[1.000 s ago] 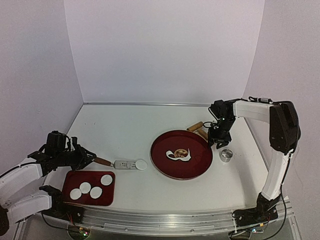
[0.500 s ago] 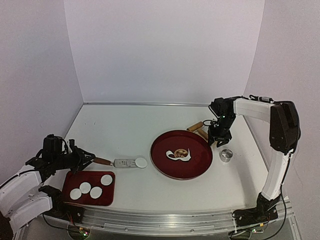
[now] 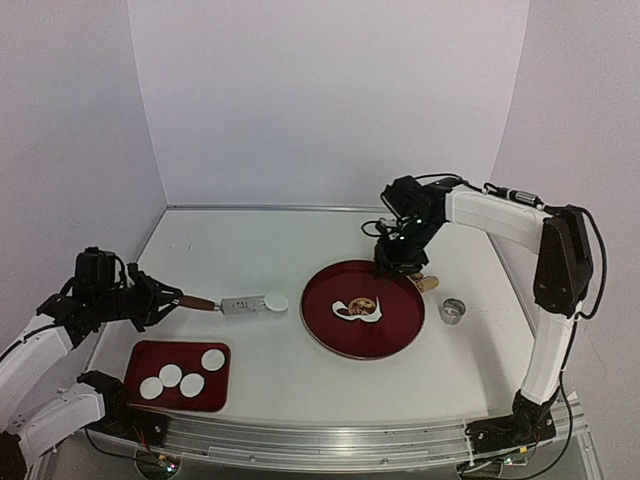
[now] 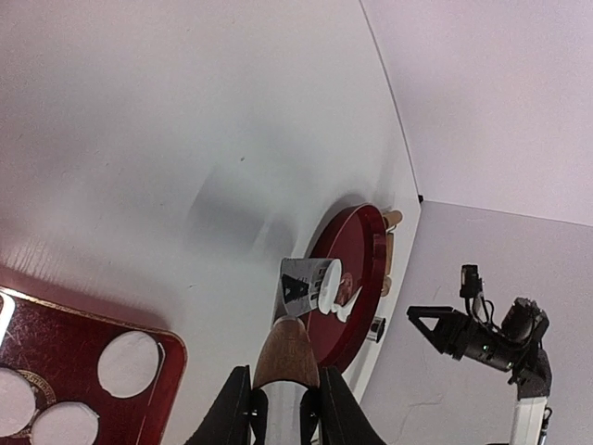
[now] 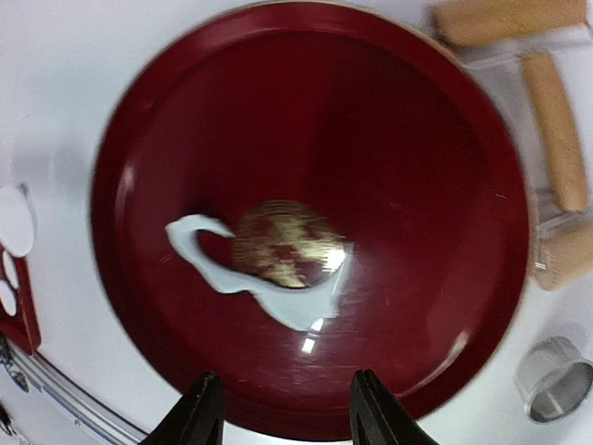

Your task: Roll out the dumpling wrappers from the dough

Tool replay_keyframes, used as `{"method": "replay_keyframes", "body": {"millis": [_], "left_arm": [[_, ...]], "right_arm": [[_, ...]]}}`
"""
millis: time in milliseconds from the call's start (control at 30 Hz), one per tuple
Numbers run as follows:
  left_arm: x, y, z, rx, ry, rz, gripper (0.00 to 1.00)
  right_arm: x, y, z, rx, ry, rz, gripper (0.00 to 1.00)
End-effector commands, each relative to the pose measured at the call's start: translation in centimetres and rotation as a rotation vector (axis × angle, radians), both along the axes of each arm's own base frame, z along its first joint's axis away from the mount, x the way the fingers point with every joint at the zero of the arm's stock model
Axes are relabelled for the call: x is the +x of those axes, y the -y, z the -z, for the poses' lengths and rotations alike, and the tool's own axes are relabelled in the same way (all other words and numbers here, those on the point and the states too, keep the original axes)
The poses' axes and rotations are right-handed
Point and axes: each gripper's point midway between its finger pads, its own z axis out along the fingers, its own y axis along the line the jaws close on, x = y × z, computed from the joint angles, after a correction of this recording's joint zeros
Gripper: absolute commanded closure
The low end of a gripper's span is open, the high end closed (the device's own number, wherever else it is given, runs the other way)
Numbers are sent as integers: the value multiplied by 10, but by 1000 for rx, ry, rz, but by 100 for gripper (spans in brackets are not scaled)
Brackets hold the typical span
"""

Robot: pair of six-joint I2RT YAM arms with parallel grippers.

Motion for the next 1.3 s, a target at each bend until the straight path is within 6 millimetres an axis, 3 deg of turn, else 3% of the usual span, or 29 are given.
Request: {"method": "replay_keyframes", "body": {"millis": [0,267,500,667,867,1267], "left_arm": [[21,-4,-52,-17,81,-56,100],[46,-17,-93,-42,135,-185,100],[60,-23,-113,-25,161,-233,100],[57,-31,-117,-6,158,-269,100],[48,-35,-106,-25,121,-306,100],[39,-43,-104,-26,109,-348,100]], "right_arm": [[-35,-89,-42,162,96,-155,54],[-97,-200,-40,269,168,-327,57],[-146,-276,-7,276,171,-462,55],[-163,-301,21,258,154,-504,55],[-179,-322,46,267,105,-535,55],[-184,-333,90,250,-10,-466,64]]}}
